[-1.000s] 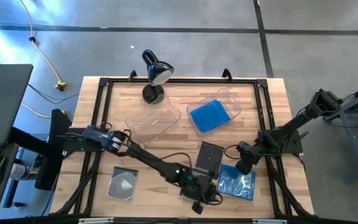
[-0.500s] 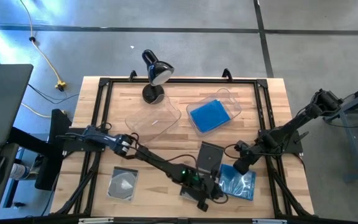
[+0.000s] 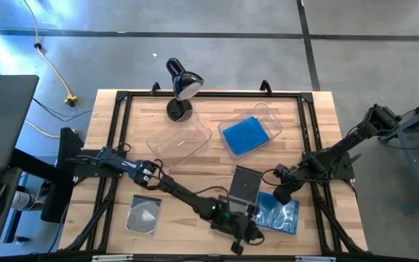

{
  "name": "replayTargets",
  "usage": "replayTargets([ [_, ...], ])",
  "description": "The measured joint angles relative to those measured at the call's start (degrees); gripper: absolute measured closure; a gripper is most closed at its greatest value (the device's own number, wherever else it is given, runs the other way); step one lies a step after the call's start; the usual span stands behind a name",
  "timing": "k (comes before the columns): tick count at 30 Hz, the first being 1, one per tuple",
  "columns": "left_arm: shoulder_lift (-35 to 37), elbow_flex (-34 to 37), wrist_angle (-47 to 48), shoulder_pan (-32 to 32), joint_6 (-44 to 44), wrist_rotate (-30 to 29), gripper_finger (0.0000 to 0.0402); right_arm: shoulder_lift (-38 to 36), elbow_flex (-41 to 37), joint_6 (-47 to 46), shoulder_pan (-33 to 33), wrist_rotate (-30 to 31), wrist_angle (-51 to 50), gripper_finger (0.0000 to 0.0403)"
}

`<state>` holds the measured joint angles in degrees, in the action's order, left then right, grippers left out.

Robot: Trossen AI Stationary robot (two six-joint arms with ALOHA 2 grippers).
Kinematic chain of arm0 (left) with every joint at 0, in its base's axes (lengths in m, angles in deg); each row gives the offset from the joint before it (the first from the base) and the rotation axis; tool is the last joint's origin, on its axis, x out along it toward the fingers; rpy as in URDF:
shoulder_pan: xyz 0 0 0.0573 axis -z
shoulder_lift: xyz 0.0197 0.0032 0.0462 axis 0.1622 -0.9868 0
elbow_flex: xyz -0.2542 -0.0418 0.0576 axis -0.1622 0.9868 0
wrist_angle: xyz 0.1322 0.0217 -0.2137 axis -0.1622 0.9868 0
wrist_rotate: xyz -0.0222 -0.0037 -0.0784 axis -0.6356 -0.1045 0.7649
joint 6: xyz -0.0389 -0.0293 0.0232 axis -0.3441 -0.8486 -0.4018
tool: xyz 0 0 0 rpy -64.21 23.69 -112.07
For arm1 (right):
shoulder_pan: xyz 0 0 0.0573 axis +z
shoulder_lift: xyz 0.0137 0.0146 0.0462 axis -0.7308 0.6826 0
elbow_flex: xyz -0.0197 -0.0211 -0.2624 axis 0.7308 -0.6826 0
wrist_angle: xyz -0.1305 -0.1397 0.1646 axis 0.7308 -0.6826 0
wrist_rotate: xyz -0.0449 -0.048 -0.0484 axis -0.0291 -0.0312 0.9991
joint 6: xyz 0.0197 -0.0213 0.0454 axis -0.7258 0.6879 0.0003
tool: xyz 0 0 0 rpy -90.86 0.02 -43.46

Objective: Pick & place jewel cases by type
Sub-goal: Put the blue CD case into the right transparent bin

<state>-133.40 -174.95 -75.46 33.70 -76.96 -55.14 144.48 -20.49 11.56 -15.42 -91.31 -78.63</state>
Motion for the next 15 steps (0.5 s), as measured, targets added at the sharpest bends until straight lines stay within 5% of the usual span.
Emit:
replayTargets([
  [15, -1.9, -0.5, 5.7, -2.2, -1.8, 0.5, 0.0397, -0.3, -5.5, -0.7, 0.0, -1.0, 6.1, 0.0217],
])
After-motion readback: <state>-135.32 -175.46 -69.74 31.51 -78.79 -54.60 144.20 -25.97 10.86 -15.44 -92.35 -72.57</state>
